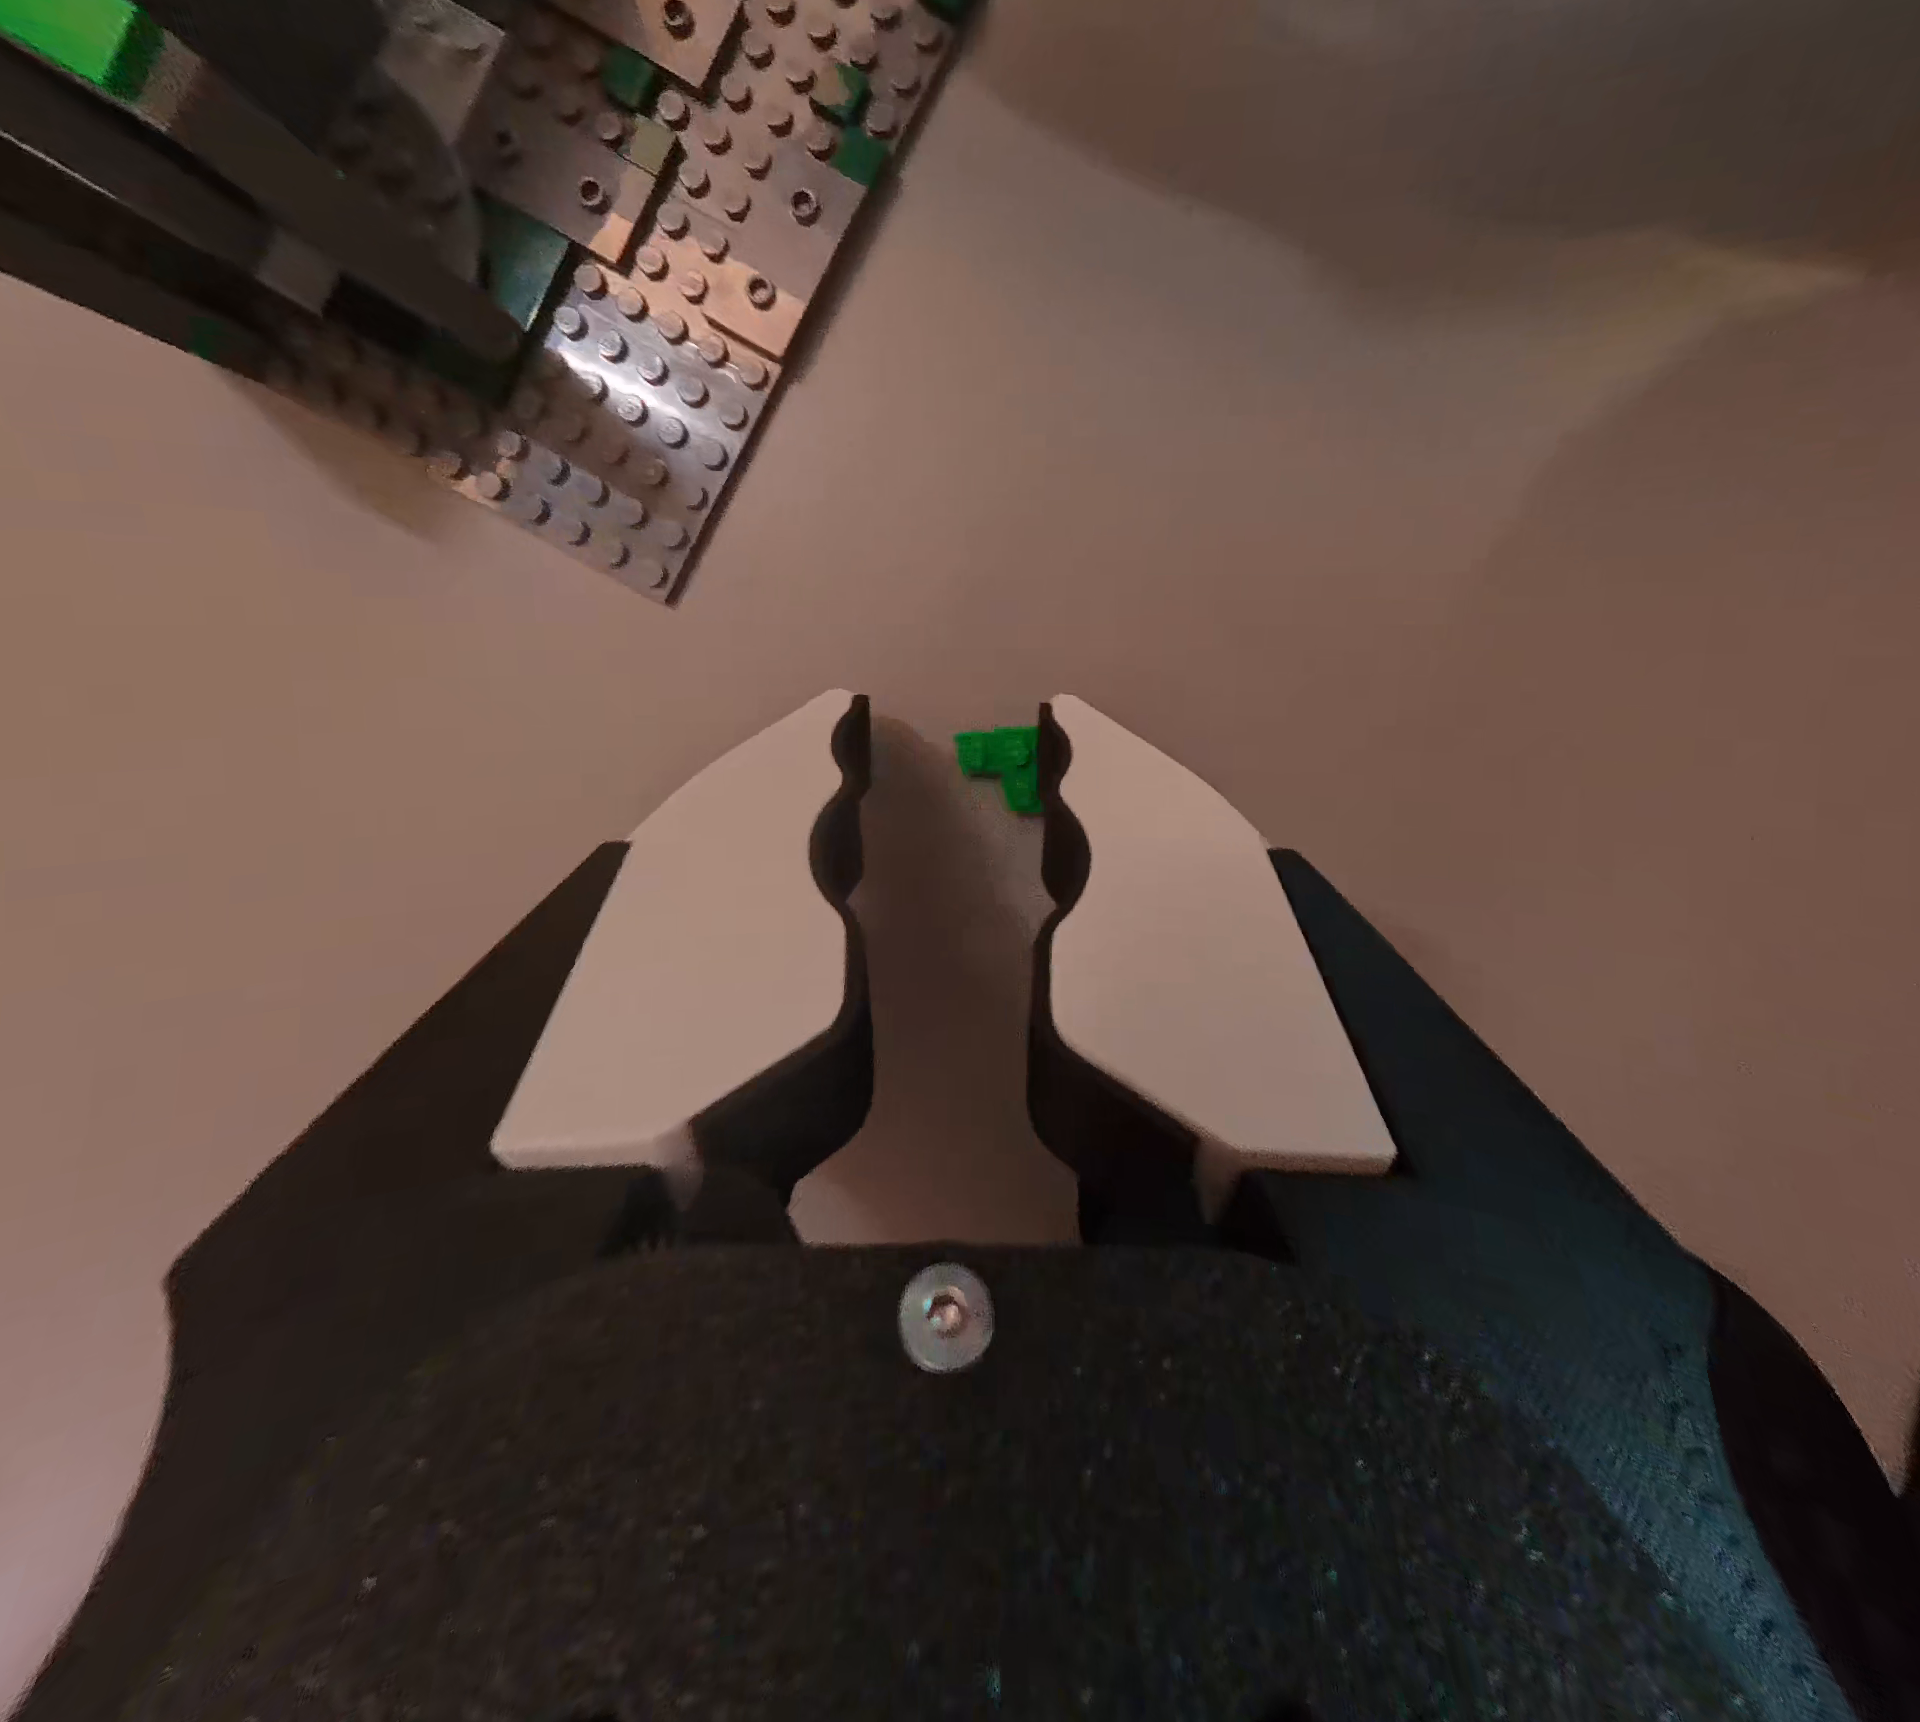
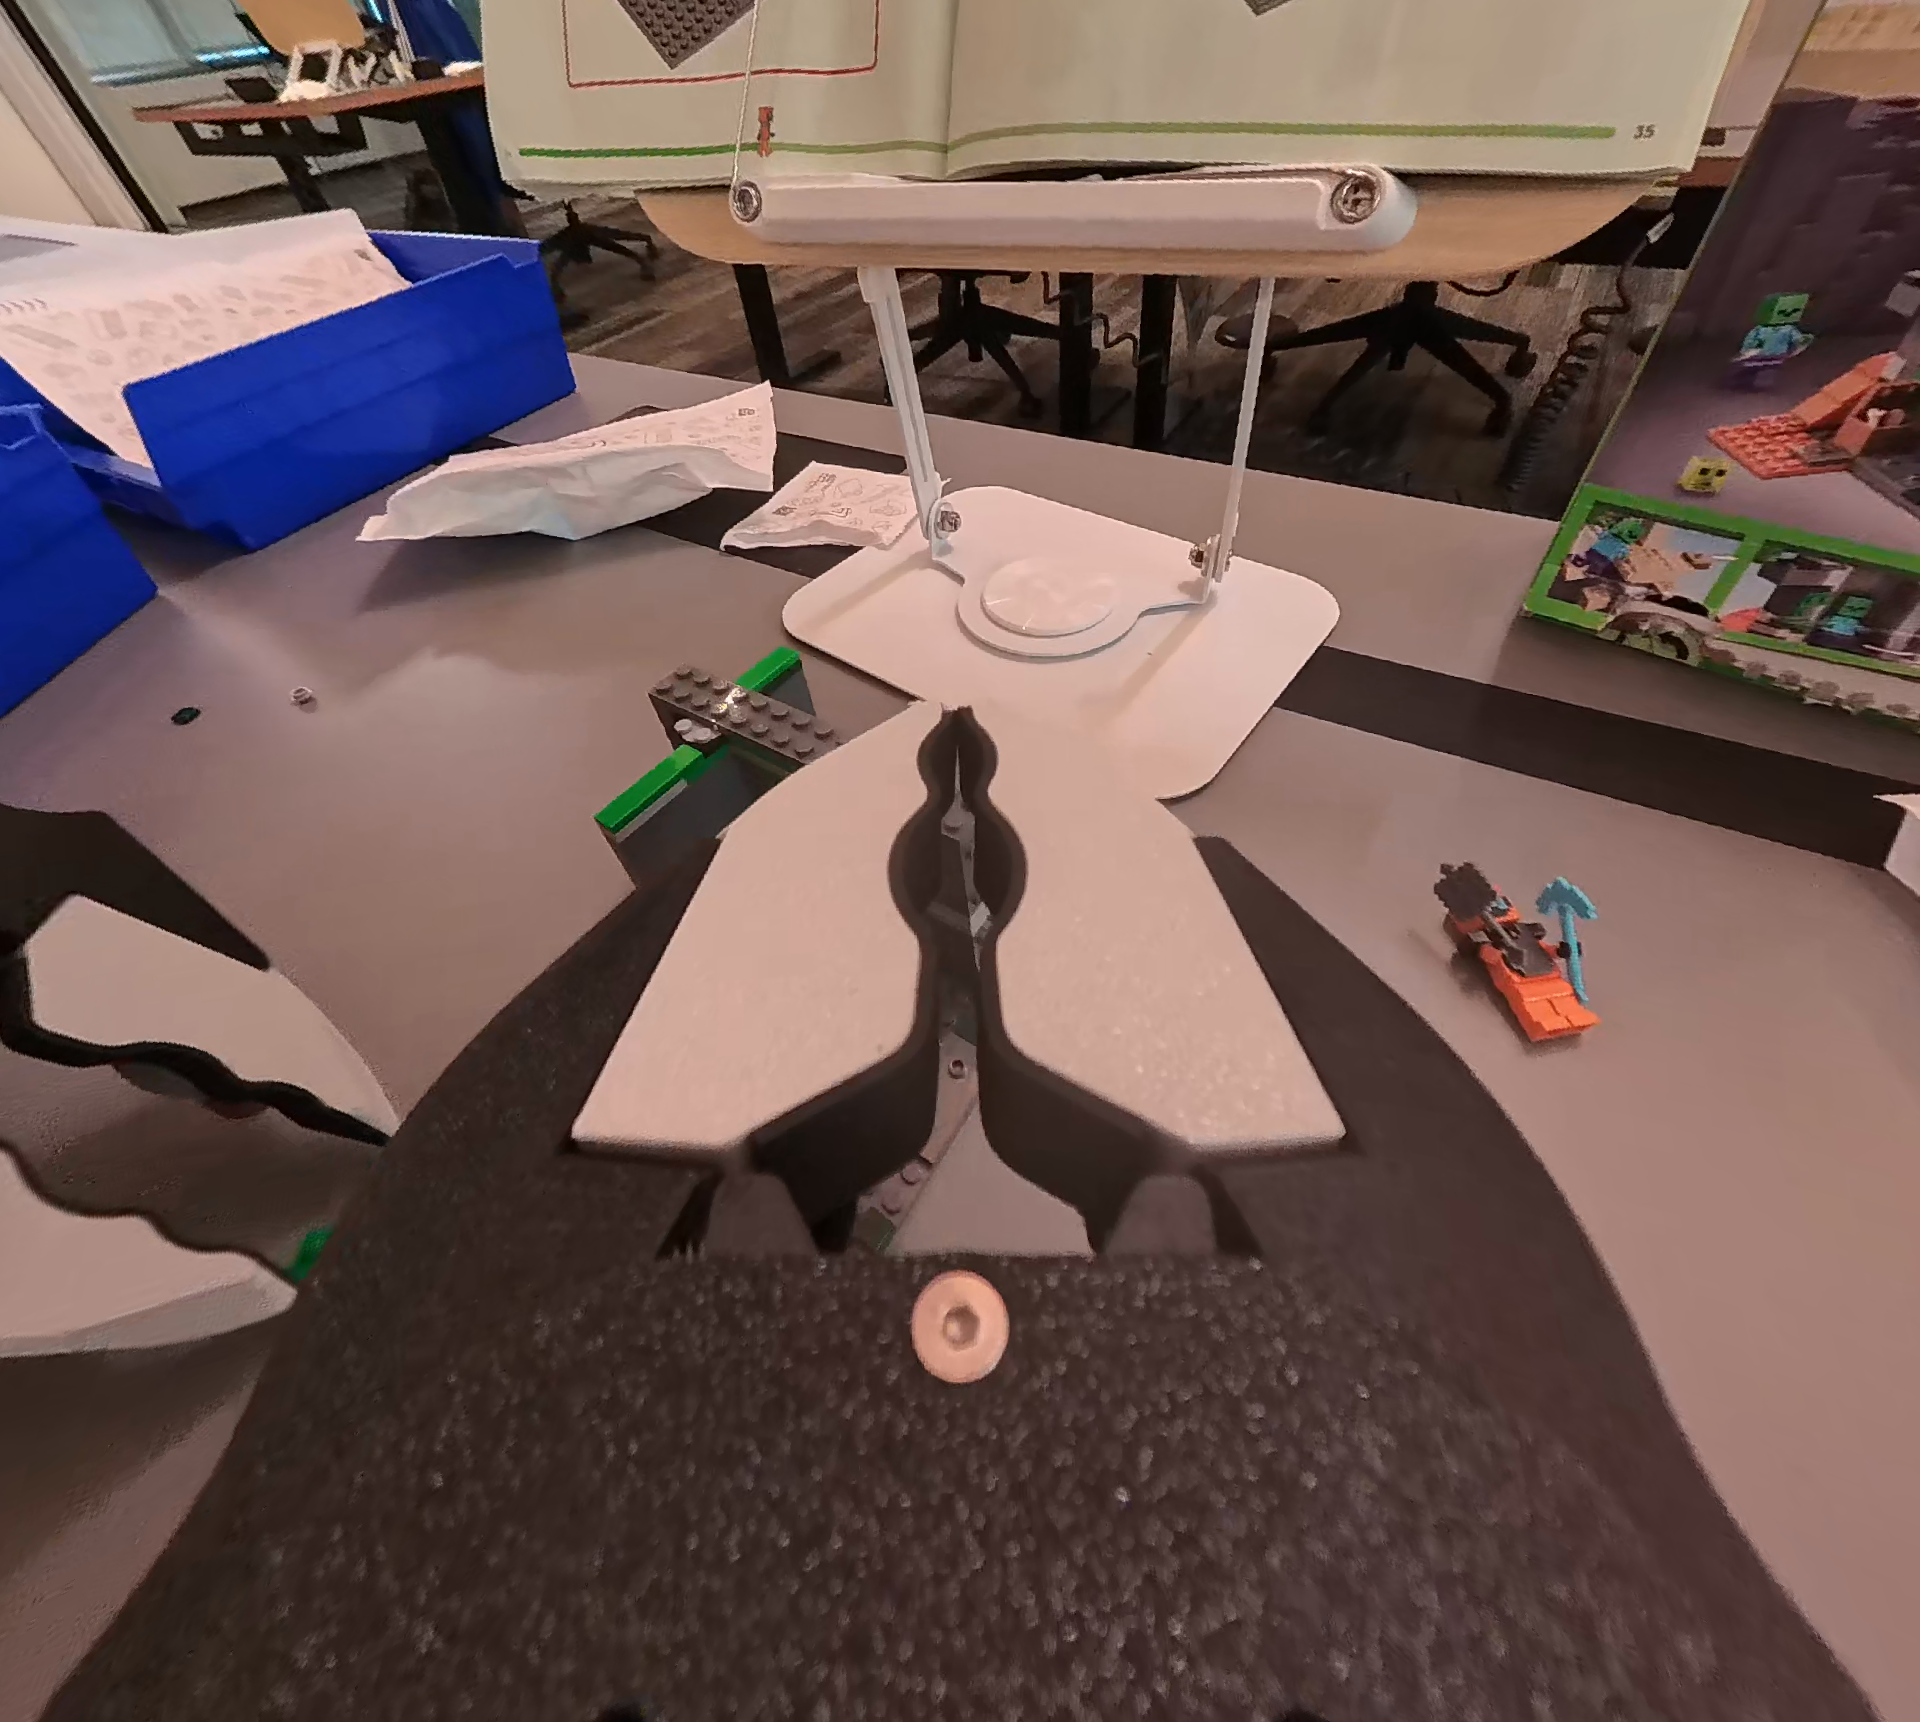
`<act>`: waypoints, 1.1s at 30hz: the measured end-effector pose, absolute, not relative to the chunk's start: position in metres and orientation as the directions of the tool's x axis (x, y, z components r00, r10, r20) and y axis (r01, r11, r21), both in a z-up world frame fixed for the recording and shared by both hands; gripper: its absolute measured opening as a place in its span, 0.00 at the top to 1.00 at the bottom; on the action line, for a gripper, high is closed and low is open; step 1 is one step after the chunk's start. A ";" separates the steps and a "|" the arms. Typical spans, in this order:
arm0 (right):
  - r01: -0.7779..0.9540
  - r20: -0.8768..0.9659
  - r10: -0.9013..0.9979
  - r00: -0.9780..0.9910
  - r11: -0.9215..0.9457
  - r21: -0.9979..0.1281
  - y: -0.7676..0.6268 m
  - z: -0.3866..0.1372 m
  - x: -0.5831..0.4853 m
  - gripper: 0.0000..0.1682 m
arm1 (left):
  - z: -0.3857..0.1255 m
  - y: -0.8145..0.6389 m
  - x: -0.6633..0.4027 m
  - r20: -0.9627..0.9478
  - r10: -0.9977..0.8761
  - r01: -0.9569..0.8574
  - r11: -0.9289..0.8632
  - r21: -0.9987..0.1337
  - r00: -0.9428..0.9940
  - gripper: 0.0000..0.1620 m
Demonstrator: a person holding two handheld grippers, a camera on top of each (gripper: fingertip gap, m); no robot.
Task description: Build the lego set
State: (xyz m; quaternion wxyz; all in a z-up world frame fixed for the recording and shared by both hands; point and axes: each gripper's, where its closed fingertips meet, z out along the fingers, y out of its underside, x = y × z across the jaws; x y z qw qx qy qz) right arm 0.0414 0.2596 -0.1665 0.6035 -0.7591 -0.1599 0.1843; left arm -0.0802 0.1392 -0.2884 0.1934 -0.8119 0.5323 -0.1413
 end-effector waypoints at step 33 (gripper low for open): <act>0.064 -0.058 0.468 0.882 -0.239 -0.969 0.260 -0.178 0.036 1.00 | -0.270 0.230 -0.532 -0.003 -0.069 -0.059 -0.842 -0.536 0.998 0.75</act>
